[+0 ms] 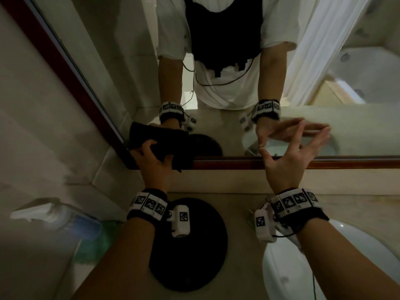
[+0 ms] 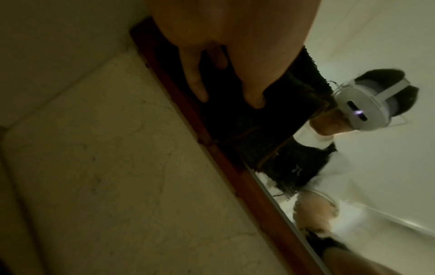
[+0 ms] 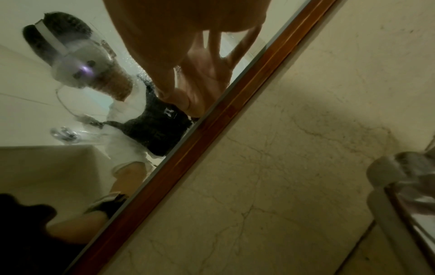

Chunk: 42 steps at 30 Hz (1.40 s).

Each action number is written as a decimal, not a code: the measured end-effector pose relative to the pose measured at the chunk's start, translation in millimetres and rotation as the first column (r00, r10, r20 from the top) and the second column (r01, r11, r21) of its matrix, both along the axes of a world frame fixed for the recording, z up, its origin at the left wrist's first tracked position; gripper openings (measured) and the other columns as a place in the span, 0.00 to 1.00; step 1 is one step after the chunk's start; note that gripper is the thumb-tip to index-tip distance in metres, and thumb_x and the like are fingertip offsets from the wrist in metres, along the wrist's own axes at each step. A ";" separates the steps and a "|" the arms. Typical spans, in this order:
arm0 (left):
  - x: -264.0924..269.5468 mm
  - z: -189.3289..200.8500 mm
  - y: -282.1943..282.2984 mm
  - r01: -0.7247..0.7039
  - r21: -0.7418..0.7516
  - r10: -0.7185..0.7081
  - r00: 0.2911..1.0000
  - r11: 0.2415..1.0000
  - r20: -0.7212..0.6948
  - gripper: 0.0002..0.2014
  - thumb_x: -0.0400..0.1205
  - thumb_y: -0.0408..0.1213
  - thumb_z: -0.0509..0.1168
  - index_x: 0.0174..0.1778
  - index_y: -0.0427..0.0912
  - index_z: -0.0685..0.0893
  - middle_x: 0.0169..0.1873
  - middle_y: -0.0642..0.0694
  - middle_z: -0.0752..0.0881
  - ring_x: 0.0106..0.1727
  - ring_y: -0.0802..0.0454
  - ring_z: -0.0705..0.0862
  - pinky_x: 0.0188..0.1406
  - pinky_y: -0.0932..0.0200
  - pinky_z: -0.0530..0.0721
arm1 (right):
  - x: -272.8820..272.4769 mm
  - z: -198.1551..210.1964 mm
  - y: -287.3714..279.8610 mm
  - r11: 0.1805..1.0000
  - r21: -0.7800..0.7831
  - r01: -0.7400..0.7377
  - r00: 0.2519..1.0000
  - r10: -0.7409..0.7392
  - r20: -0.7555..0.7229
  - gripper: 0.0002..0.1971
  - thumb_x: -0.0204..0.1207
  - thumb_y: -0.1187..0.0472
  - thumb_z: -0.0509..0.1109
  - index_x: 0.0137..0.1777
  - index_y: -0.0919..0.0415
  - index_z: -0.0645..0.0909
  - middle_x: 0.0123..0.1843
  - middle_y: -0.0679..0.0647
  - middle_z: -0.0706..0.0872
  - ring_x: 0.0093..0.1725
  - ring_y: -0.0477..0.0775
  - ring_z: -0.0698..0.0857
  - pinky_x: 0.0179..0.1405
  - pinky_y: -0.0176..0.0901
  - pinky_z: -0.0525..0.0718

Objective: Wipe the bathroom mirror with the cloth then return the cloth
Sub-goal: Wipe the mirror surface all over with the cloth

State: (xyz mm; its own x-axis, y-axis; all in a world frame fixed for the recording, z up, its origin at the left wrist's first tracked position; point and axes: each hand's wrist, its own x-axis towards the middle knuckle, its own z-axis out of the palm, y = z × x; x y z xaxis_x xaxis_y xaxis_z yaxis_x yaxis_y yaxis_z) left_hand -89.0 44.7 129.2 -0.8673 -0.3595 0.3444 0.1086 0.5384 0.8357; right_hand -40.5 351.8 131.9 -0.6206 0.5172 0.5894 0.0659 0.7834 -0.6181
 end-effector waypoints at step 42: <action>-2.2 73.5 -30.0 -0.021 -0.109 -0.001 0.980 0.994 -0.197 0.26 0.73 0.30 0.75 0.64 0.41 0.74 0.69 0.35 0.67 0.70 0.37 0.73 0.71 0.44 0.78 | 0.6 2.3 -1.8 1.000 -0.004 -0.001 0.999 0.001 0.049 0.56 0.65 0.40 0.80 0.87 0.51 0.50 0.85 0.77 0.44 0.84 0.79 0.44 0.82 0.69 0.49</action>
State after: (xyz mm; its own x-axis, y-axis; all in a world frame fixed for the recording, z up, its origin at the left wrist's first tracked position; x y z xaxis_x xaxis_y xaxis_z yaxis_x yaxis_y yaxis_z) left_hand -91.2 14.8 202.7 -0.7754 -0.3187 0.5452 0.2585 0.6275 0.7345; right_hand -39.9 350.0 134.2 -0.6494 0.5192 0.5557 0.0958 0.7807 -0.6175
